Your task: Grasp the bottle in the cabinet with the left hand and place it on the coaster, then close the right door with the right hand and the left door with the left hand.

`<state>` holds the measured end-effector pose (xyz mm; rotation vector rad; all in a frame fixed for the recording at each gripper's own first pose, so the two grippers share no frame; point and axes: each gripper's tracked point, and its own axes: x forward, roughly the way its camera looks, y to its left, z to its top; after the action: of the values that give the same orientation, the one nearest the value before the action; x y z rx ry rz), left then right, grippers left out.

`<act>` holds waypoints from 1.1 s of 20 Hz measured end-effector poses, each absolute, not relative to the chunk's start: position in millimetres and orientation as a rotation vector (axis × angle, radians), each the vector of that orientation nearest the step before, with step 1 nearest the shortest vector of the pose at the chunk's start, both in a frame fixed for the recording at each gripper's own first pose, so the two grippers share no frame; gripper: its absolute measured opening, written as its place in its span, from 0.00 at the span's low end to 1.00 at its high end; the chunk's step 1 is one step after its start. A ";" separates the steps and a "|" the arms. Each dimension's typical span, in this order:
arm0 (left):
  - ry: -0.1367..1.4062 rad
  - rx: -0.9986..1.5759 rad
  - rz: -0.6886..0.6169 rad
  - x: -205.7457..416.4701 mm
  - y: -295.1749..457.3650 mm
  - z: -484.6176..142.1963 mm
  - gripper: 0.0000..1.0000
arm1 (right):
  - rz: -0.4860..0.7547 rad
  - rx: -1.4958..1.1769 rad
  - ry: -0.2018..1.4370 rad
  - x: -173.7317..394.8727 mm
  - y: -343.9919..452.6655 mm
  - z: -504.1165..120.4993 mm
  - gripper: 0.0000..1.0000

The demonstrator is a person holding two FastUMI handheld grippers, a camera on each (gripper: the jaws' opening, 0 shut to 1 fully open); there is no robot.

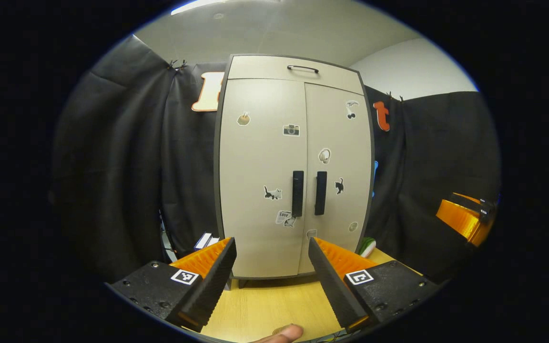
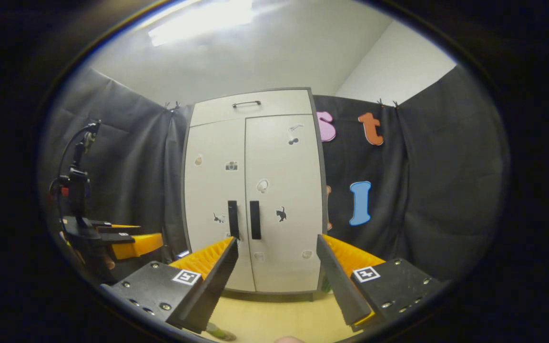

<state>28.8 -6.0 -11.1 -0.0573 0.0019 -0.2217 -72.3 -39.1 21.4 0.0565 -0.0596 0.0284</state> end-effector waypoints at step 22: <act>-0.080 0.004 -0.323 31.7 -48.5 13.9 0.95 | -0.143 0.027 -0.138 -102.8 -83.7 40.4 1.00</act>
<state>31.7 -48.5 13.9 0.0037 -0.0801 -0.3230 -102.8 -83.7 40.4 0.0265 -0.1378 -0.1425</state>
